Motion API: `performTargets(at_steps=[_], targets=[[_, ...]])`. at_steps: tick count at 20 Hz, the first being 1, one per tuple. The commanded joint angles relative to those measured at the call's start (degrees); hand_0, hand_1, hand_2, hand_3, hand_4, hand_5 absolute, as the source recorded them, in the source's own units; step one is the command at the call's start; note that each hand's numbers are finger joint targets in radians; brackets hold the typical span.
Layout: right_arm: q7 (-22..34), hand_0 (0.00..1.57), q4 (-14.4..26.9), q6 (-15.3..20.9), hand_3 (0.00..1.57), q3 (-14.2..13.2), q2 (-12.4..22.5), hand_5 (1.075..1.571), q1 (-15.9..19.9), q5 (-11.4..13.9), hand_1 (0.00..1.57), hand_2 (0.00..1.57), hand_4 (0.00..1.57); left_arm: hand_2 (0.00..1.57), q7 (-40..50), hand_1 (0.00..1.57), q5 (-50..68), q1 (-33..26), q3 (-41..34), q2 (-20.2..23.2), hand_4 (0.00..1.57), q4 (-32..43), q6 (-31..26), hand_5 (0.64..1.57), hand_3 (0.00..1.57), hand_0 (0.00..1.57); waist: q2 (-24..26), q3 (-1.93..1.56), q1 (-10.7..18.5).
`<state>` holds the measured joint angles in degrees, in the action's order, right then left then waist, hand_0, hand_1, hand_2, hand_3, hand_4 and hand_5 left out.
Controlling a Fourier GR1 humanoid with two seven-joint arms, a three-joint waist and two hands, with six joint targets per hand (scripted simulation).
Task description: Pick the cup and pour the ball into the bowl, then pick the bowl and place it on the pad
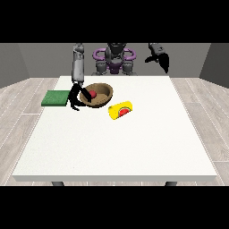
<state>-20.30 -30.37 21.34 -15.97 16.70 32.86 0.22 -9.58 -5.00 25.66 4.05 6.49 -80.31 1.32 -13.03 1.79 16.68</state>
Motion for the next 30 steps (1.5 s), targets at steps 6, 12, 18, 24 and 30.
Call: performTargets(at_steps=[6,12,18,24,30], targets=[[24.75,1.57,-0.19,1.47,0.97,8.88,0.4,1.564,4.11,7.29,1.57,1.57,0.82,0.0,-3.35,0.0,5.65,-5.35,-9.19,3.36,0.99,12.5,-2.29,1.419,0.0,0.0,13.01,-1.67,-10.25],[33.72,1.57,-5.33,-3.79,0.74,9.17,3.03,1.567,8.76,6.67,1.57,1.57,0.81,0.0,-7.23,0.0,4.56,-8.03,-10.8,4.56,1.0,15.48,-1.66,1.407,0.0,0.0,13.94,-1.76,-13.98],[33.68,1.57,-9.62,-8.28,0.75,7.27,5.29,1.57,3.11,4.5,1.57,1.57,0.79,0.0,-6.9,0.0,3.88,-9.33,-10.86,3.95,1.02,14.26,-0.62,1.431,0.0,0.0,13.98,-1.79,-15.44],[25.97,1.57,-7.55,-14.97,0.22,2.66,15.07,1.57,-0.3,2.23,1.57,1.57,0.88,0.0,-5.2,0.0,9.62,-5.7,-16.82,9.98,1.25,12.31,-5.35,1.503,0.0,0.0,9.24,-1.83,-14.62],[20.45,1.57,-9.08,-14.07,0.0,0.81,14.09,1.57,-2.46,0.79,1.57,1.57,0.86,0.0,-11.04,0.0,19.06,-5.17,-29.94,24.28,1.3,19.17,-16.35,1.571,0.0,0.0,4.66,-1.76,-13.92]])
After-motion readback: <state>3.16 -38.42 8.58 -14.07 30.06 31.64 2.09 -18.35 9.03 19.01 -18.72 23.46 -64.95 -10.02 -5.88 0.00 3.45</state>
